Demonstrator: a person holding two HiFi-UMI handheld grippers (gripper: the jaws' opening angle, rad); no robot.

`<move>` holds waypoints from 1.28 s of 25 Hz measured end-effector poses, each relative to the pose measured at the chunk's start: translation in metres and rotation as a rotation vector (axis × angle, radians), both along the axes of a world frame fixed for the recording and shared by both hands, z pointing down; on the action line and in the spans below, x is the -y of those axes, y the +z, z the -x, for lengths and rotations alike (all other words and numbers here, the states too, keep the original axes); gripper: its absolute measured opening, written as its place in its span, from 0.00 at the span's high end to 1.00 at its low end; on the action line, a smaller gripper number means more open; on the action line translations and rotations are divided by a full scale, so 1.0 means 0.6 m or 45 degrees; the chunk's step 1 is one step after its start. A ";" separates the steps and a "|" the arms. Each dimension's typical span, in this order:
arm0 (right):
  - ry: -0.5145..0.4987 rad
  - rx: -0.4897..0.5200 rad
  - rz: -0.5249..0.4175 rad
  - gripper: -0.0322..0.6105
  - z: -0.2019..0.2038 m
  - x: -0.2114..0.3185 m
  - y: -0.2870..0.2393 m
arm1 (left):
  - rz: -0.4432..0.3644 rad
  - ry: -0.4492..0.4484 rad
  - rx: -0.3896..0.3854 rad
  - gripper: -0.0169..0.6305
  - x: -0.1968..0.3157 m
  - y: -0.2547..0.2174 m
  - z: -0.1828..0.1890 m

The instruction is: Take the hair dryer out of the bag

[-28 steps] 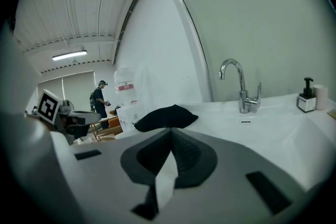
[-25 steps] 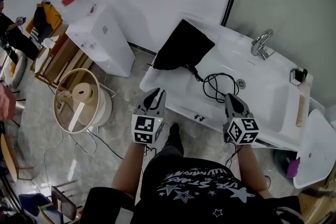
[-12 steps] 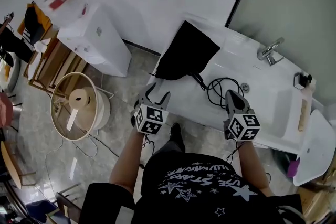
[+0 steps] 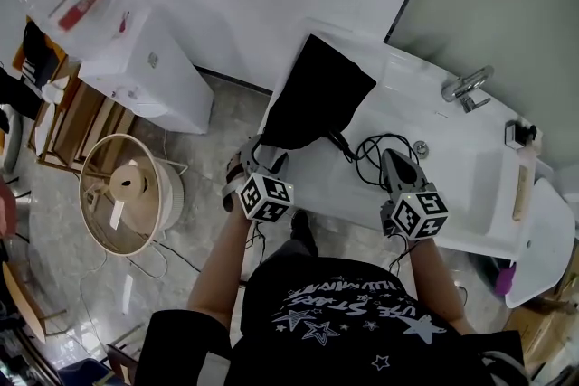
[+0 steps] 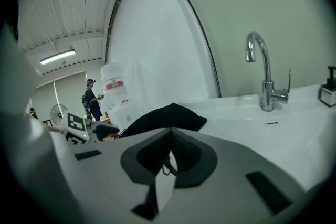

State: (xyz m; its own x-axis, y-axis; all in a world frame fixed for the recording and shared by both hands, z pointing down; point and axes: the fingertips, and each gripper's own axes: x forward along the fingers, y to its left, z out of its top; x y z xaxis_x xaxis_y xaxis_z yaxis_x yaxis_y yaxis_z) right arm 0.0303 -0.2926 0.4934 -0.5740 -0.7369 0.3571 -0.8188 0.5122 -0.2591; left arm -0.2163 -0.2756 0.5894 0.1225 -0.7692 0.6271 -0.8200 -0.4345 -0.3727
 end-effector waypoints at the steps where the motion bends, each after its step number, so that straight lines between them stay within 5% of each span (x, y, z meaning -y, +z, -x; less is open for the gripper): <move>1: -0.014 0.004 -0.001 0.94 0.006 0.002 0.000 | 0.003 0.002 0.010 0.49 0.005 0.005 0.002; 6: -0.062 0.003 0.030 0.81 0.031 0.011 0.009 | -0.029 0.020 0.045 0.56 0.028 0.013 0.010; 11: -0.074 0.027 0.084 0.53 0.050 0.013 0.022 | -0.059 0.050 0.089 0.66 0.045 0.007 0.014; 16: -0.094 0.025 0.134 0.31 0.065 0.014 0.040 | -0.131 0.042 0.066 0.87 0.060 -0.015 0.015; 24: -0.148 -0.181 0.163 0.27 0.084 0.023 0.087 | -0.093 0.075 -0.041 0.94 0.081 -0.036 0.011; 32: -0.287 -0.218 0.185 0.38 0.129 0.036 0.110 | -0.041 0.053 -0.099 0.94 0.106 -0.052 0.005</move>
